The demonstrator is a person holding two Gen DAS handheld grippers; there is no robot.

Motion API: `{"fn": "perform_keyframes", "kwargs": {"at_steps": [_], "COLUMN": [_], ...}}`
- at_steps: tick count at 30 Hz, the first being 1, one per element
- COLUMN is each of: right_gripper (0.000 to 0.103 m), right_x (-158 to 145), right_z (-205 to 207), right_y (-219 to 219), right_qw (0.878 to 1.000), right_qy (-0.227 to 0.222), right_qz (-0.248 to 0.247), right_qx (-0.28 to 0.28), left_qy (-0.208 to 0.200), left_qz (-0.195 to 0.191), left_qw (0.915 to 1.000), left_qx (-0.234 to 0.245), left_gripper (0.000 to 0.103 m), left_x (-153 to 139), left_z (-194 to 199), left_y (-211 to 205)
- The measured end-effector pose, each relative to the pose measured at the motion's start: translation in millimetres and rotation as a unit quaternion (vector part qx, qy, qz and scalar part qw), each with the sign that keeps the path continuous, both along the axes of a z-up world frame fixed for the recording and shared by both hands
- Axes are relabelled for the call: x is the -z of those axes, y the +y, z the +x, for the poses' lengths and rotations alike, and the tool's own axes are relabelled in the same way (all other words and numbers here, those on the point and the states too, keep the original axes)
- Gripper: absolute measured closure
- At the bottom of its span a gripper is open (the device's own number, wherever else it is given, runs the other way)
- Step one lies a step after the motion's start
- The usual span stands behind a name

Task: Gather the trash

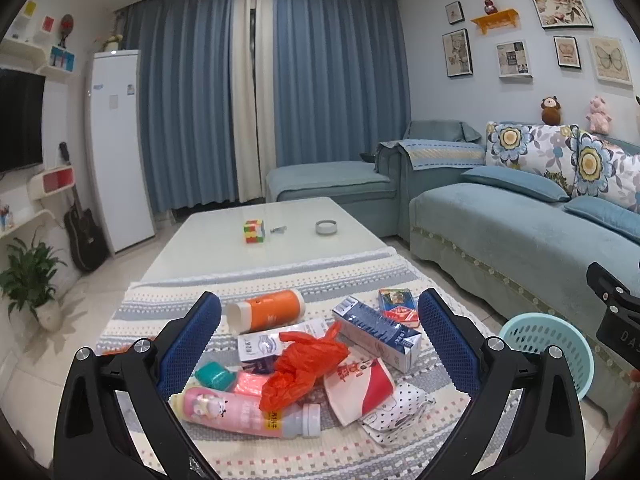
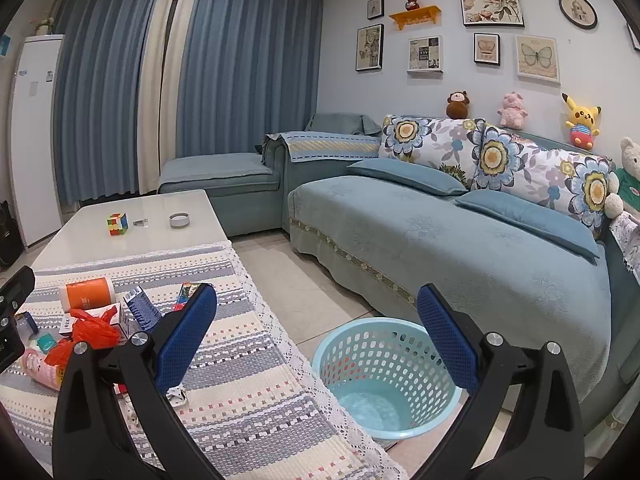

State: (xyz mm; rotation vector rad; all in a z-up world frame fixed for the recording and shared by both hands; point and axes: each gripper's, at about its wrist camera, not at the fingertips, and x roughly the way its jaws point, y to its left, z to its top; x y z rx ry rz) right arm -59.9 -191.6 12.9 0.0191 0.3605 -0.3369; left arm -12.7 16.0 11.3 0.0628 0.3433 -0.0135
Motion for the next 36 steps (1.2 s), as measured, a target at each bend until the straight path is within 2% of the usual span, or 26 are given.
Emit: {"fn": "perform_keyframes", "kwargs": {"at_steps": [6,17,30,36], "right_gripper": [0.008,0.008,0.008,0.008], "right_x": [1.4,2.8,8.6,8.2], "right_z": [1.0,3.5,10.7,9.3], "right_y": [2.5,1.6,-6.6,-6.9], "right_qw": [1.0,1.0,0.999,1.0], "right_qy": [0.005,0.01,0.031,0.027], "right_qz": [-0.011,0.001,0.013,0.011], "right_qx": [0.005,0.001,0.008,0.006], "left_qy": [-0.003,0.004,0.003,0.002], "left_qz": [-0.002,-0.016,-0.005,-0.003], "left_qw": [1.0,0.9999,1.0,1.0], "left_qx": [0.0,0.002,-0.002,0.0], "left_gripper": [0.007,0.007,0.007,0.007], "left_x": [-0.3,0.3,3.5,4.1], "left_z": [-0.6,2.8,2.8,1.9], "left_y": [0.8,5.7,2.3,0.6]}}
